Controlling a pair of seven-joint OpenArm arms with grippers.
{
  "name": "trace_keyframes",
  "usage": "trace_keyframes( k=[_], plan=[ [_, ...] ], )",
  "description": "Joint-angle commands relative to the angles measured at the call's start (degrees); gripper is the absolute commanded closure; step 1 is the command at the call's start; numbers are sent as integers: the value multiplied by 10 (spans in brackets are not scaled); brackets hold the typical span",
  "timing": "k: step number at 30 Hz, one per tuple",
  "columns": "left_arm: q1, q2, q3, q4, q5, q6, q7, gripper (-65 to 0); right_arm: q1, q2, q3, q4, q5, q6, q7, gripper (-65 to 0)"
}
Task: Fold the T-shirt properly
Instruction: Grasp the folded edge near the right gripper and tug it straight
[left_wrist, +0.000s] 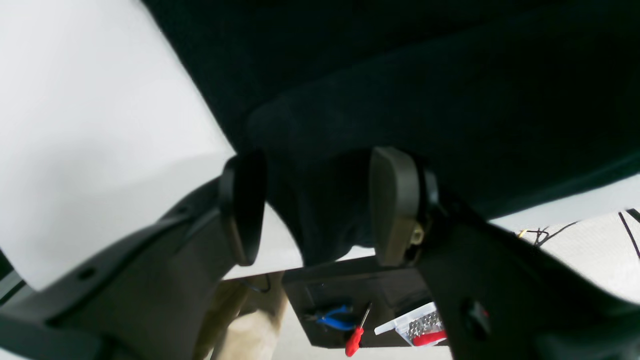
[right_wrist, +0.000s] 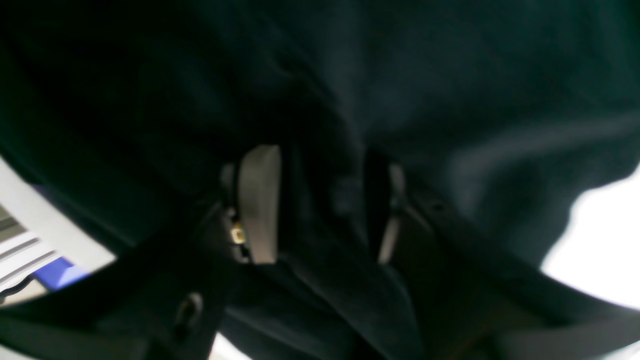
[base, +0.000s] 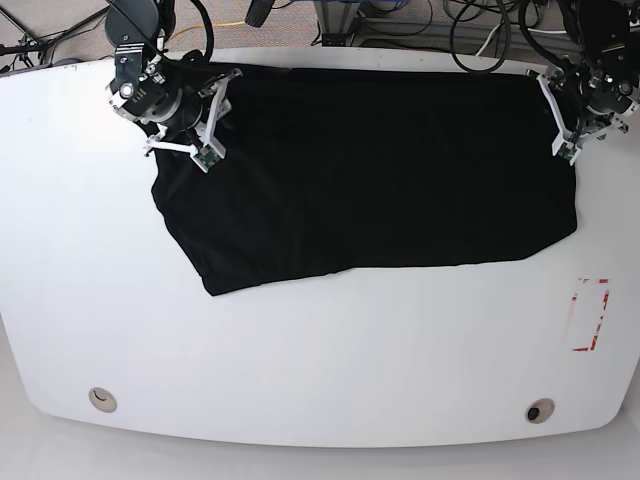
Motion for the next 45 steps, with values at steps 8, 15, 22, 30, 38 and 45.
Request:
trace_keyframes(
  k=[8,15,22,30,38,45],
  plan=[
    [-2,-9,-4,8,1,1,0,-312,5,6,2,10,5,1,7,-84],
    [-2,-9,-3,8,1,1,0,-312,7,4,2,10,5,1,7,0],
    [-2,-9,-3,8,1,1,0,-312,5,3,2,39,6,1,7,0],
    [-2,-9,-3,8,1,1,0,-312,14,3,2,64,10,1,-14,0],
    [-2,-9,-3,8,1,1,0,-312,29,3,1,60,9,1,-15,0],
    [-2,-9,-4,7,1,1,0,-312,70,3,0,43,10,1,-15,-3]
  ],
)
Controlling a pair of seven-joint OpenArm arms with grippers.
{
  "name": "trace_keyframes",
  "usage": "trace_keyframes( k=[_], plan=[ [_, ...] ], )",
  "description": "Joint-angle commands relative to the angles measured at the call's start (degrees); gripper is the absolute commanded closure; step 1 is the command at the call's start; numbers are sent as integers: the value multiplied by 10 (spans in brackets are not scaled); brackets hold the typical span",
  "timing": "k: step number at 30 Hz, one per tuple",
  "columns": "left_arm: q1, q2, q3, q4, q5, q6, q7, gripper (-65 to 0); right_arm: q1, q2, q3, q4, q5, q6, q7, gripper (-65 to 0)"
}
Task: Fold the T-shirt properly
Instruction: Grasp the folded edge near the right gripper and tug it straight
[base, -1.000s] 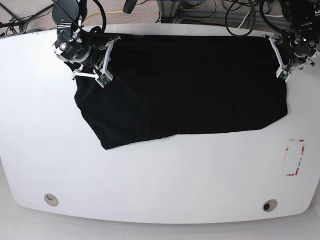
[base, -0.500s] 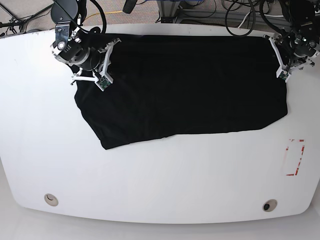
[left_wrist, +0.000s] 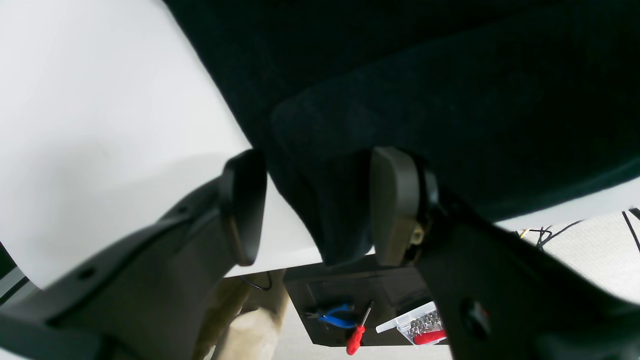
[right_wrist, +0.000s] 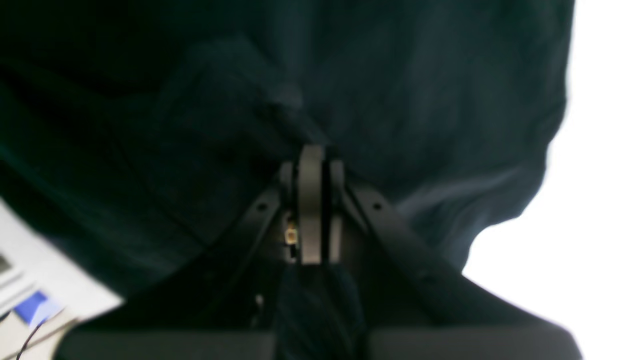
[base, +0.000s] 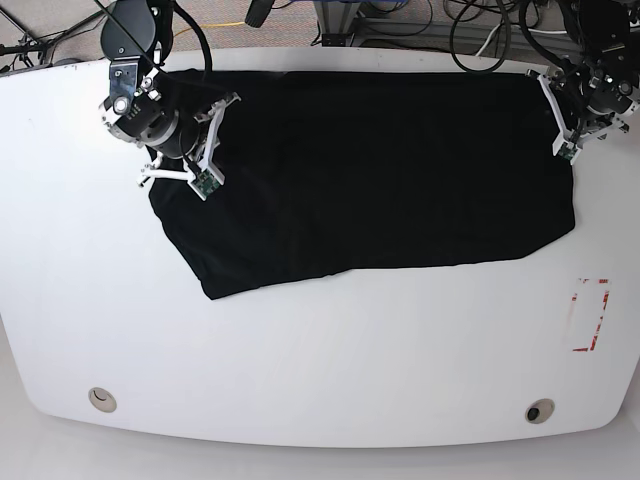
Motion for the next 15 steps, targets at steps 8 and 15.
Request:
trace_keyframes(
  k=[8,15],
  plan=[
    [-2,-10,-4,7,-1,1,0,-312,44,4,1,-21,3,1,10,-3],
    [-2,-12,-4,7,-1,1,0,-312,74,4,1,-74,3,1,11,-8]
  ],
)
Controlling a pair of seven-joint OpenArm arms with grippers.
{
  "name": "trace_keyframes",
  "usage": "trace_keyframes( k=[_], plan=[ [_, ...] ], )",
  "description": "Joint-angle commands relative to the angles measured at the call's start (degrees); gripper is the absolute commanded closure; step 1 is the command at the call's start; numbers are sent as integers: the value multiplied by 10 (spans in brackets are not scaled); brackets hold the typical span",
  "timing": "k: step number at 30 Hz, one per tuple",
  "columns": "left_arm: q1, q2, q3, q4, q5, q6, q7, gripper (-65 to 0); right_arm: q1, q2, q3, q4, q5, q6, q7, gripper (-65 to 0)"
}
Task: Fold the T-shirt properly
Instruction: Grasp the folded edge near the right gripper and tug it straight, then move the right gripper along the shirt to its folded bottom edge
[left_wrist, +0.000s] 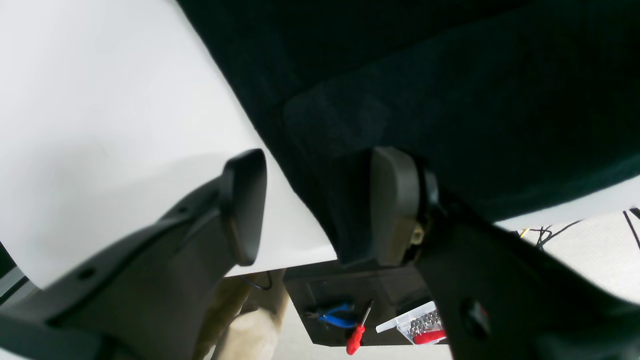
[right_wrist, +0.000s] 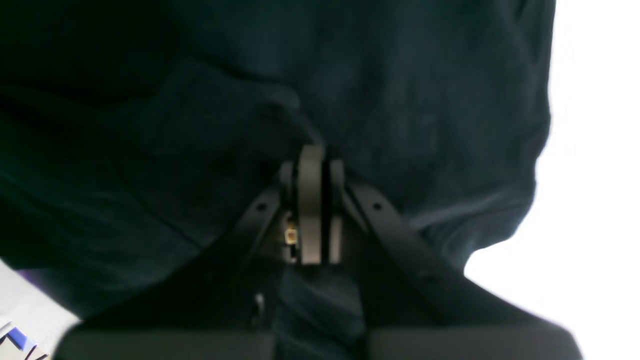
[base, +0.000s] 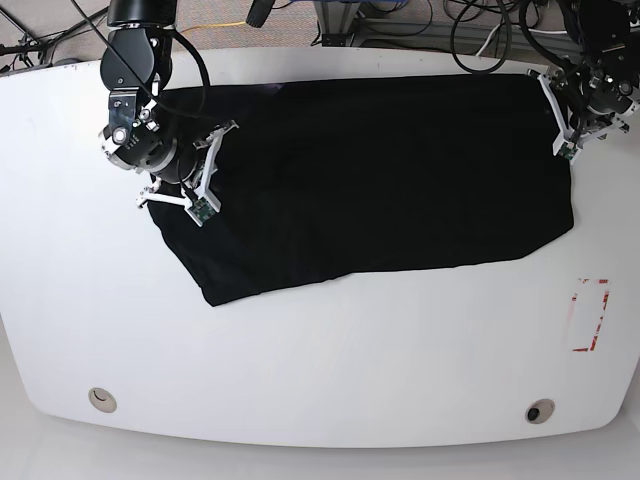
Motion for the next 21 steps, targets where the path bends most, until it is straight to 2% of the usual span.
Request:
trace_keyframes(
  k=[1,8,10,11,14,16,18,19,21],
  plan=[
    [-2,-11,-4,8,-1,1,0,-312,14,4,1,-3,1,0,11,-8],
    [-2,-12,-4,8,-1,1,0,-312,34,10,4,-5,-1,0,11,-10],
    [-2,-12,-4,9,-1,1,0,-312,41,10,4,-5,-1,0,9,-46],
    [-3,-12,-4,10,-2,1,0,-312,42,10,4,-5,-1,0,9,-82],
    [-12,-12,-4,12,-3,1,1,-312,42,10,4,-3,-1,0,9,-274],
    [-20,-12,-4,11,-3,1,2,-312,41,10,4,-3,-1,0,9,-441],
    [-20,-12,-5,11,-3,1,2,-312,41,10,4,-3,-1,0,9,-536],
    [-20,-12,-5,11,-3,1,2,-312,41,10,4,-3,-1,0,9,-563],
    [-21,-12,-6,11,-3,1,2,-312,43,10,6,-3,-1,0,9,-568]
  ],
)
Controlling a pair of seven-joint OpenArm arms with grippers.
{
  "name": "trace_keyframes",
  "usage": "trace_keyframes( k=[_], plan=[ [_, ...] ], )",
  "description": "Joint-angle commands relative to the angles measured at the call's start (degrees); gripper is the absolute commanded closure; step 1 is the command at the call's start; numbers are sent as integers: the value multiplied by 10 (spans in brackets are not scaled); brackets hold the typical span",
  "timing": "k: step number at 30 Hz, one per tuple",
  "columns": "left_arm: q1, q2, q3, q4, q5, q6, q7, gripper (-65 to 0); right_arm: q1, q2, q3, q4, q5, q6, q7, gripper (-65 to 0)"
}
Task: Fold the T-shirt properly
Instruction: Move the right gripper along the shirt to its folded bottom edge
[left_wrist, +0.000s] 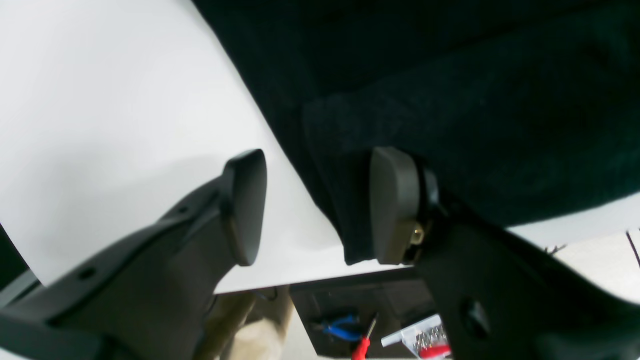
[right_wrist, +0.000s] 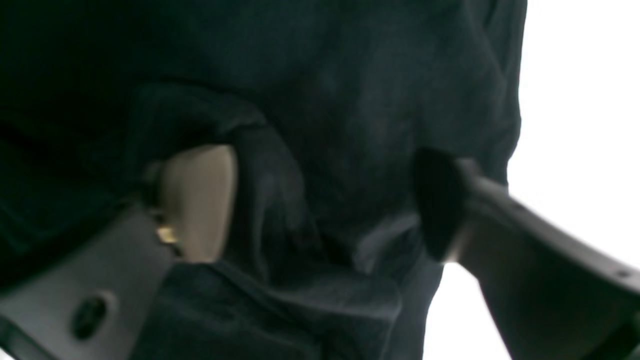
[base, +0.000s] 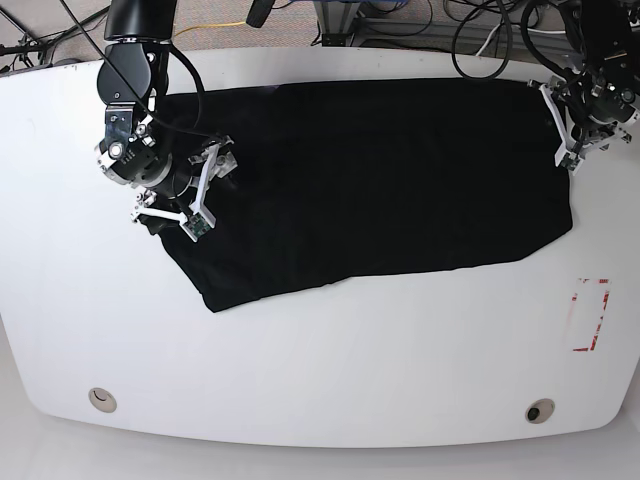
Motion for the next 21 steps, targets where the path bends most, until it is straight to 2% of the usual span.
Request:
trace_keyframes(
  k=[1,5,9,15,19,21],
  plan=[
    [-2,-9,-6,10,2,1,2,-312,10,6,10,11,2,0,10,-560],
    [-12,-9,-7,11,2,1,2,-312,30,-2,50,5,2,0,11,-523],
    [-26,-9,-8,11,2,1,2,-312,76,-11,74,-52,2,0,11,-488],
    [-42,-6,-26,12,1,1,3,-312,157,-11,109,-164,2,0,16,-487],
    [-67,-5,-37,12,1,1,3,-312,214,-10,124,-250,2,0,47,-487],
    [-77,-4,-38,12,1,1,3,-312,244,1,124,-300,2,0,59,-484]
  ],
)
